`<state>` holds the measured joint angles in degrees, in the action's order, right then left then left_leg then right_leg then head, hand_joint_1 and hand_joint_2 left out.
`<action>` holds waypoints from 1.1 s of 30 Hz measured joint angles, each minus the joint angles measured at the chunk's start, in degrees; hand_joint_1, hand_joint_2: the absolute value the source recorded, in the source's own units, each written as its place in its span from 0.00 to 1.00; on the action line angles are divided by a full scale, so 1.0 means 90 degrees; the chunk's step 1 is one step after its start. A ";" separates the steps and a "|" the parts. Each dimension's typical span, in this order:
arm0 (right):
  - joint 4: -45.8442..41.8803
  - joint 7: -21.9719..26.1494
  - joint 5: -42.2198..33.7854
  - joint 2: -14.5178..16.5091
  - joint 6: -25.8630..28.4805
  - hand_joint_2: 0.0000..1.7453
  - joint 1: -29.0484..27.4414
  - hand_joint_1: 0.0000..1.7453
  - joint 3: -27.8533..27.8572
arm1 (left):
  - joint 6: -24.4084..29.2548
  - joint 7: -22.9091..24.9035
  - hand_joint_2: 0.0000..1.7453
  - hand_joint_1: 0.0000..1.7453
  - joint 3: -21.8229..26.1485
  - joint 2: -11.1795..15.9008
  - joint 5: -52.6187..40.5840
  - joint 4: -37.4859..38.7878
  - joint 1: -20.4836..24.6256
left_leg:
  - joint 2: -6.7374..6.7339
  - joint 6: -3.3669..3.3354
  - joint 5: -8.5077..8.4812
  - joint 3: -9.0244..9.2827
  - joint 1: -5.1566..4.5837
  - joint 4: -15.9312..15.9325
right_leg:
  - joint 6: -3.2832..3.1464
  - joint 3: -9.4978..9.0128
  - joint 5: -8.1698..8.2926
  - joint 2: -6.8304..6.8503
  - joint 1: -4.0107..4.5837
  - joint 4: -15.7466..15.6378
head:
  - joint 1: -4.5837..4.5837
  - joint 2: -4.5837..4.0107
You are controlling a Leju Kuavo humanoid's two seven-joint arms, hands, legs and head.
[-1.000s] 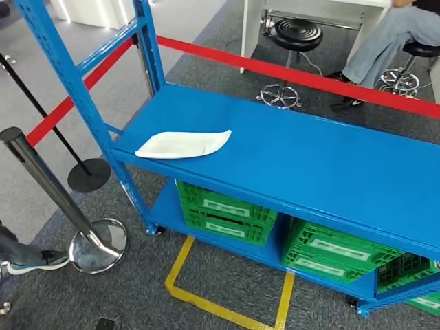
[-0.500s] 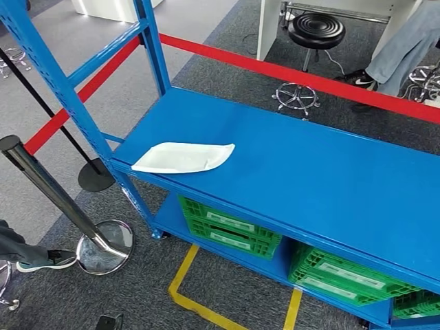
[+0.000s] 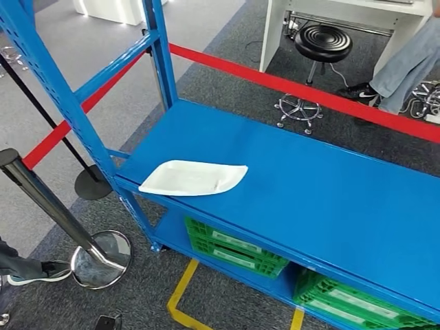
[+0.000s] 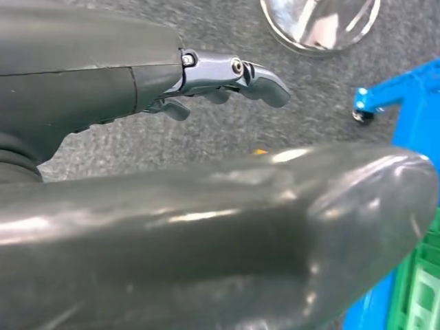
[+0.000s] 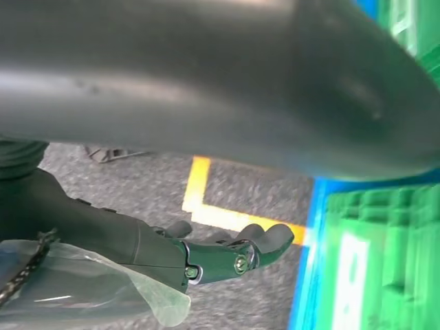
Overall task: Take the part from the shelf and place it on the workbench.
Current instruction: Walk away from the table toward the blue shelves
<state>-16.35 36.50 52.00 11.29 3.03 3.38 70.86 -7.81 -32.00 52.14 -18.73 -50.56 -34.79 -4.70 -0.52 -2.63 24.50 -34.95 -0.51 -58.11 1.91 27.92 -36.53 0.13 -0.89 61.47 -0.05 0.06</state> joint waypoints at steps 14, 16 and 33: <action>-0.0001 -0.0062 -0.0096 -0.0033 0.0004 0.00 -0.0023 0.00 0.0085 | -0.0009 -0.0041 0.00 0.00 0.0084 0.0004 -0.0083 0.0024 0.0004 | -0.0284 0.0205 0.0583 0.0382 -0.0043 -0.0201 | -0.0217 0.0542 0.0973 0.0120 0.0028 -0.0328 | 0.0030 0.0000; -0.0002 -0.0059 -0.0110 -0.0033 0.0003 0.00 -0.0016 0.00 0.0086 | -0.0013 -0.0052 0.00 0.00 0.0106 0.0004 -0.0087 0.0027 0.0003 | -0.0086 0.0297 0.0960 0.0135 0.0011 -0.0815 | -0.0257 0.0535 0.0980 0.0002 0.0002 -0.0342 | 0.0077 -0.0001; -0.0002 -0.0036 -0.0126 -0.0035 0.0017 0.00 0.0001 0.00 0.0148 | -0.0032 -0.0096 0.00 0.00 0.0256 -0.0005 -0.0201 0.0066 0.0030 | -0.0009 0.0017 0.0374 0.0493 0.0078 0.0133 | 0.0070 0.1376 0.0248 -0.0092 -0.0021 0.1125 | 0.0034 -0.0002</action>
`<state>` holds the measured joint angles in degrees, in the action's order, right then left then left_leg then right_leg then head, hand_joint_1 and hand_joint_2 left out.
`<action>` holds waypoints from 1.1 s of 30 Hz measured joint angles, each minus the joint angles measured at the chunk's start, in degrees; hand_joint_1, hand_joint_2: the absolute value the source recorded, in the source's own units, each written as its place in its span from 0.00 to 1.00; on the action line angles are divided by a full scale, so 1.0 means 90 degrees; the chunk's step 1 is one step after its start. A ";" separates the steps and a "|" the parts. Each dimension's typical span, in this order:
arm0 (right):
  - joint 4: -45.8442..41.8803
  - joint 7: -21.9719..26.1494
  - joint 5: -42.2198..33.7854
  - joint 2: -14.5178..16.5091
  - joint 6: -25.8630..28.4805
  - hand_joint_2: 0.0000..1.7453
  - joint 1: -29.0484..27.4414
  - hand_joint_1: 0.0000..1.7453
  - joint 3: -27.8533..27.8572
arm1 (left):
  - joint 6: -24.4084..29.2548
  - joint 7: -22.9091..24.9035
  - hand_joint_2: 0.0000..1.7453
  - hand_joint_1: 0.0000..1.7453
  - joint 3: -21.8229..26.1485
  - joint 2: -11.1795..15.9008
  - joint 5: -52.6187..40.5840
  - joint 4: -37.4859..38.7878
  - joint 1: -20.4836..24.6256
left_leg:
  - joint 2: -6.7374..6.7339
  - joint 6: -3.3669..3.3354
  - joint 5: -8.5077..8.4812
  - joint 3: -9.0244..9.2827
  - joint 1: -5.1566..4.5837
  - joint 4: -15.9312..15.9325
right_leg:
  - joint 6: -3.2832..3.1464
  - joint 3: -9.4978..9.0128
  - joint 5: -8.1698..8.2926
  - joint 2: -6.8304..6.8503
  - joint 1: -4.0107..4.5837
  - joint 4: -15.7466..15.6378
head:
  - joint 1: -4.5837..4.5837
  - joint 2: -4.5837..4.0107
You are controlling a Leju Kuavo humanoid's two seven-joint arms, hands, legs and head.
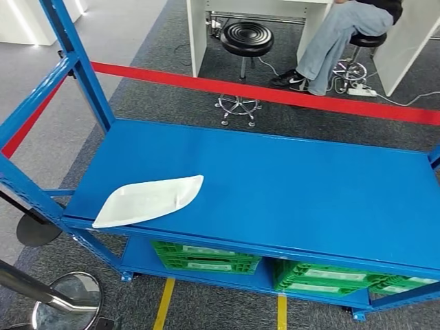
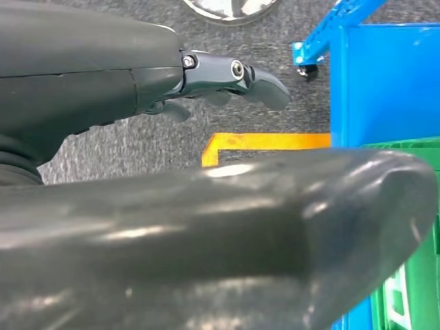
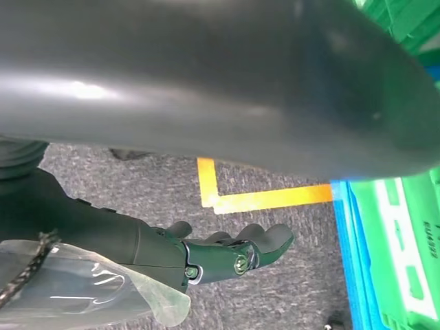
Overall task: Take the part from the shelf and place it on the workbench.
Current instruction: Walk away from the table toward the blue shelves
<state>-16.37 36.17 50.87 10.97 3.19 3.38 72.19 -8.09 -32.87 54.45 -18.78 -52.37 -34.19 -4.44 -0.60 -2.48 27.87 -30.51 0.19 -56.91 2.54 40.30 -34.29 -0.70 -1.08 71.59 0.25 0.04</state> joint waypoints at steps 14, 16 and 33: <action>-0.0017 0.0051 0.0006 -0.0026 0.0047 0.00 -0.0011 0.00 0.0002 | -0.0010 -0.0001 0.00 0.00 0.0063 0.0012 -0.0013 0.0026 0.0053 | -0.0005 0.0298 0.0685 -0.0342 -0.0027 -0.1002 | -0.0323 -0.0953 0.0774 0.0117 0.0025 -0.1632 | 0.0049 0.0000; -0.0017 0.0051 0.0007 -0.0027 0.0047 0.00 -0.0014 0.00 0.0002 | -0.0014 -0.0001 0.00 0.00 0.0070 0.0014 -0.0019 0.0033 0.0054 | 0.0009 0.0344 0.0982 -0.0660 0.0011 -0.1768 | -0.0332 -0.0928 0.0782 0.0104 0.0026 -0.1630 | 0.0051 0.0000; -0.0022 0.0056 0.0007 -0.0032 0.0071 0.00 -0.0010 0.00 0.0002 | -0.0048 -0.0035 0.00 0.00 0.0120 0.0005 -0.0126 0.0052 0.0077 | 0.0042 0.0198 0.0113 0.0173 -0.0021 0.0025 | -0.0130 -0.0900 0.0898 0.0028 -0.0011 -0.1669 | 0.0027 0.0000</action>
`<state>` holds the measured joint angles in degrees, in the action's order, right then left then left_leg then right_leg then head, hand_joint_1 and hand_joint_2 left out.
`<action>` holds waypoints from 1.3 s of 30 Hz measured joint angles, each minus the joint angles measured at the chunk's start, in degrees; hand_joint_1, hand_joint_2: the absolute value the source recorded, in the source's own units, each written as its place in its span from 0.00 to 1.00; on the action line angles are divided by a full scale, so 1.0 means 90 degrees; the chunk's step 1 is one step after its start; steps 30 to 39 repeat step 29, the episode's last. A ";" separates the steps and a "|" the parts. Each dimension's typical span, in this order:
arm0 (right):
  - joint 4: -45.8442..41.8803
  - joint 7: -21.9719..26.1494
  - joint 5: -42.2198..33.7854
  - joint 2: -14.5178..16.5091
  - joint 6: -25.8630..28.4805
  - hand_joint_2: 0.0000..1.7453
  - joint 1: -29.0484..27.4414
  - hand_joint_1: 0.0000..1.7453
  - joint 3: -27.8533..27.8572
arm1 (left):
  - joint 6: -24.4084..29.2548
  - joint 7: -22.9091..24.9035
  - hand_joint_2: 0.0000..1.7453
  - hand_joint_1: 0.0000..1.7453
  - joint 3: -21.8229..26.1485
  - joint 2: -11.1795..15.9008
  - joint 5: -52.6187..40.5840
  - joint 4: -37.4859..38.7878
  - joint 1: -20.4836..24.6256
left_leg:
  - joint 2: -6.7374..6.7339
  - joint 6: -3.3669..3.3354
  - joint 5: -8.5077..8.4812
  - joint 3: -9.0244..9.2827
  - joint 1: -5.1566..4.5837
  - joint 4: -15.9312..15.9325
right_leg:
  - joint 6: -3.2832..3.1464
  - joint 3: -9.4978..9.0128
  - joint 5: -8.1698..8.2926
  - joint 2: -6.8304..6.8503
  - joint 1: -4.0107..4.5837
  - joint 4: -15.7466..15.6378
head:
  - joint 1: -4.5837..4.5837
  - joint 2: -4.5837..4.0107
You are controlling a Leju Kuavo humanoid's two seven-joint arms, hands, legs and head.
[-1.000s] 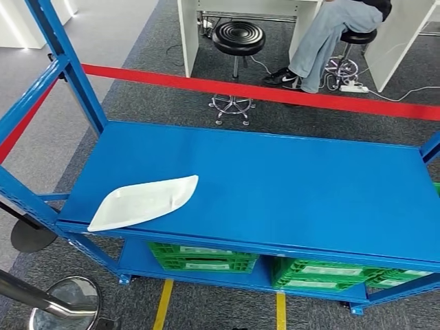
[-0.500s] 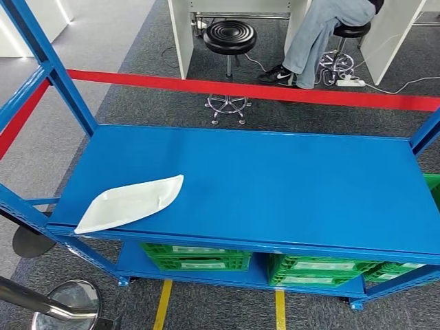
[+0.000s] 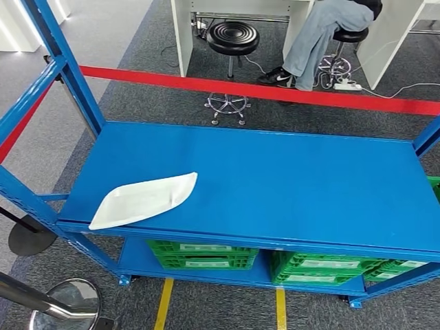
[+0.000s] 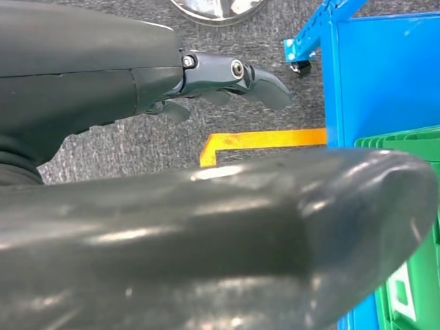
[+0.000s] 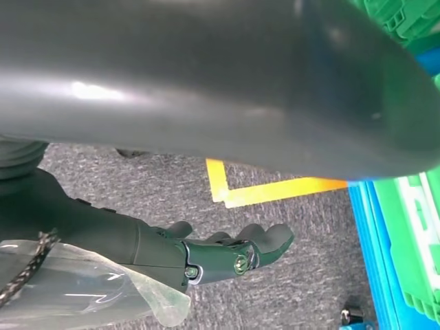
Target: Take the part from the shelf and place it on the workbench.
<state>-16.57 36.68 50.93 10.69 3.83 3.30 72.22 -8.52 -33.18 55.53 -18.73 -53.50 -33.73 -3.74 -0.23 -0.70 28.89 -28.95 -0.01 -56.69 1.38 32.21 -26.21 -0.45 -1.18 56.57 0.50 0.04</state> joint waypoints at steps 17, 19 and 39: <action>-0.0002 -0.0007 -0.0003 0.0012 0.0040 0.00 0.0004 0.00 0.0000 | -0.0021 -0.0005 0.00 0.00 0.0054 0.0000 -0.0008 0.0008 0.0015 | -0.0068 -0.0273 -0.0287 0.0077 0.0026 0.0363 | 0.0186 0.0735 -0.0799 0.0022 -0.0020 0.1520 | -0.0010 0.0000; -0.0002 -0.0007 -0.0005 0.0010 0.0043 0.00 -0.0010 0.00 0.0000 | -0.0025 -0.0005 0.00 0.00 0.0058 0.0000 -0.0008 0.0013 0.0016 | -0.0072 -0.0226 -0.0283 0.0070 0.0044 0.0340 | 0.0225 0.0701 -0.0693 0.0034 -0.0055 0.1560 | -0.0008 0.0000; 0.0002 -0.0007 -0.0019 0.0039 0.0061 0.00 0.0018 0.00 0.0004 | -0.0032 -0.0007 0.00 0.00 0.0089 0.0017 -0.0031 0.0025 0.0027 | -0.0038 -0.0281 -0.0150 -0.0080 0.0050 0.0004 | 0.0088 -0.0133 -0.0222 -0.0008 -0.0101 0.0093 | 0.0010 0.0000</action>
